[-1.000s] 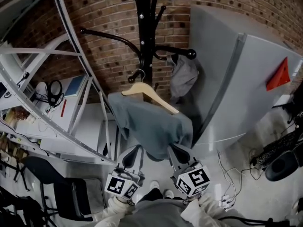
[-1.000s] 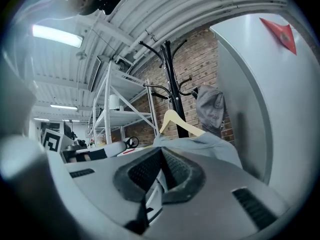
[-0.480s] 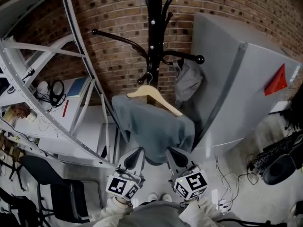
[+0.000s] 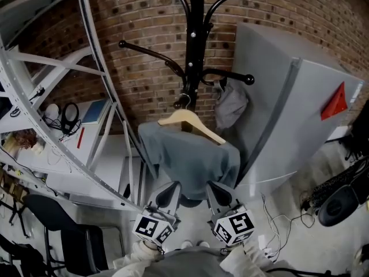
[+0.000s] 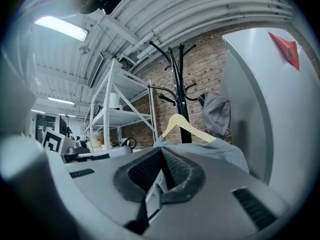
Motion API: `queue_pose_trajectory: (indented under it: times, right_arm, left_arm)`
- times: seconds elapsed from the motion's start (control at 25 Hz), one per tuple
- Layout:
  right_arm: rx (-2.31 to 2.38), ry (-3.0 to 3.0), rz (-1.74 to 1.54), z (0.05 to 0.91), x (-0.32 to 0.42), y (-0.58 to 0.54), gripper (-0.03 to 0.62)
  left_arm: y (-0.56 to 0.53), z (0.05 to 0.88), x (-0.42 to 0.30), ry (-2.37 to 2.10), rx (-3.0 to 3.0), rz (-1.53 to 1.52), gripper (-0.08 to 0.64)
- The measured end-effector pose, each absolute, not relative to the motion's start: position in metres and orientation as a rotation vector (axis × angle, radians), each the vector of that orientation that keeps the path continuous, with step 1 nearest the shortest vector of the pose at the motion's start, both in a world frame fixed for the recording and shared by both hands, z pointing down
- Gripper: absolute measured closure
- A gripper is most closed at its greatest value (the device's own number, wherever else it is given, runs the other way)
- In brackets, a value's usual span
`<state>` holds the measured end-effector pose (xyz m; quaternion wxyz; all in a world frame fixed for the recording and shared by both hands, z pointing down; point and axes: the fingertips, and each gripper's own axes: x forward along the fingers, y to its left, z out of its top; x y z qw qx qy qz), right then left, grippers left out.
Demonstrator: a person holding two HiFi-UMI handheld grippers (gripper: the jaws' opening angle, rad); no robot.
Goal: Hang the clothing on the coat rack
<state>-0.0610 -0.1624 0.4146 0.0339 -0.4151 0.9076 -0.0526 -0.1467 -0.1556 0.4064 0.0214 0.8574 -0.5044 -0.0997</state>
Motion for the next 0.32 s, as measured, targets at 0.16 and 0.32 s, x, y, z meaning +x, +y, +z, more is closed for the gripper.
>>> queue_pose_trajectory:
  times: [0.16,0.32]
  right_arm:
    - [-1.272,2.79,-0.154,0.4136,-0.0664,-0.1628,0.569]
    - [-1.267,2.796,-0.153,0.4138,-0.0699,-0.1656,0.569]
  left_arm:
    - [-0.1579,0.4078,-0.1513,-1.569,2.647,-0.313,0.552]
    - [-0.1611,0.4089,-0.154,-1.56,2.641,-0.323,0.552]
